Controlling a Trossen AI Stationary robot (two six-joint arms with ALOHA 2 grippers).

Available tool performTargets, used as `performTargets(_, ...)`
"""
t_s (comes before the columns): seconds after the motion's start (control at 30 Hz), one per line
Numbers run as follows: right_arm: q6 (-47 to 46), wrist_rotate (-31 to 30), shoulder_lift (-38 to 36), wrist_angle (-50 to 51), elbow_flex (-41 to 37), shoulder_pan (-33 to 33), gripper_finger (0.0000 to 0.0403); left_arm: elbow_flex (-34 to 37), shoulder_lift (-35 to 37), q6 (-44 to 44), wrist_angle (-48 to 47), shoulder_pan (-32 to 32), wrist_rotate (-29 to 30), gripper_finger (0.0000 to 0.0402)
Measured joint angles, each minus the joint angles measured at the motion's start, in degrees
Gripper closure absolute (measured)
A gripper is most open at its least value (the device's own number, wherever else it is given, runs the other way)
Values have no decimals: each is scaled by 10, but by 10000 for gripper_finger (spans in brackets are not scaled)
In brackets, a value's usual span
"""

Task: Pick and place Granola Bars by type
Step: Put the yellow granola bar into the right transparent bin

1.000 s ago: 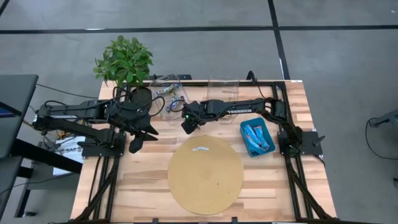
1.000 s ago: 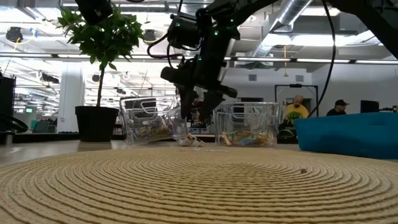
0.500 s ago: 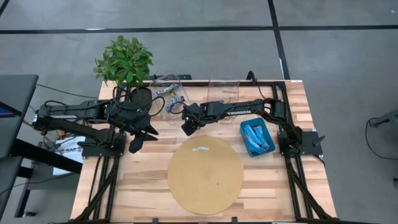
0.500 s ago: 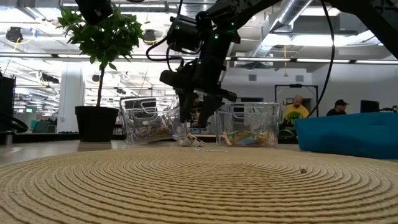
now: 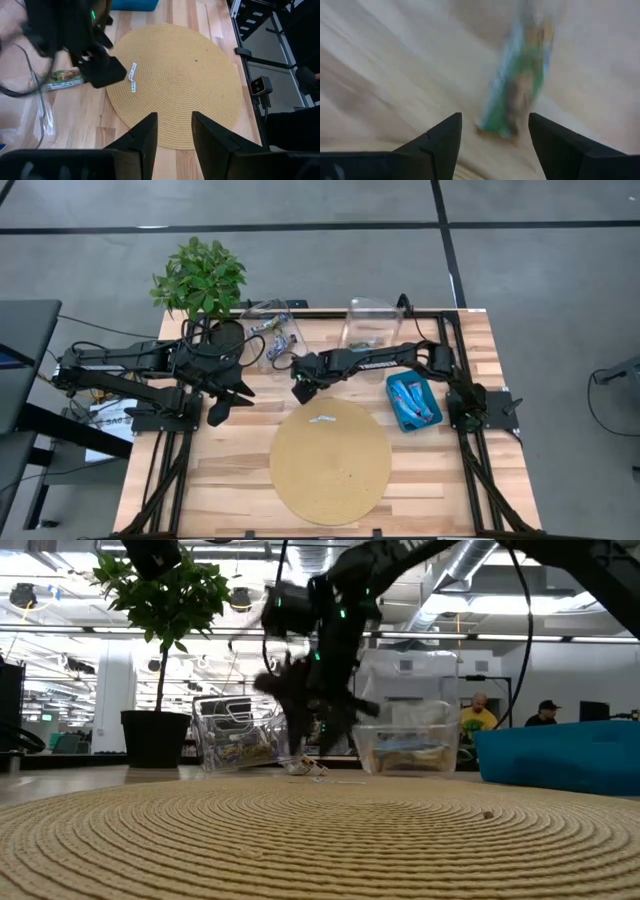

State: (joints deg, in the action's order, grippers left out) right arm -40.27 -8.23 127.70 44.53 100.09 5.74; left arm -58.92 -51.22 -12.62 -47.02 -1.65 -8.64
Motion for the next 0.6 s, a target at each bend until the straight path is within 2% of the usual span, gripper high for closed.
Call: performTargets(0.6, 57, -35, -7, 38, 65, 11, 180, 0, 0, -3, 2, 0, 0, 290)
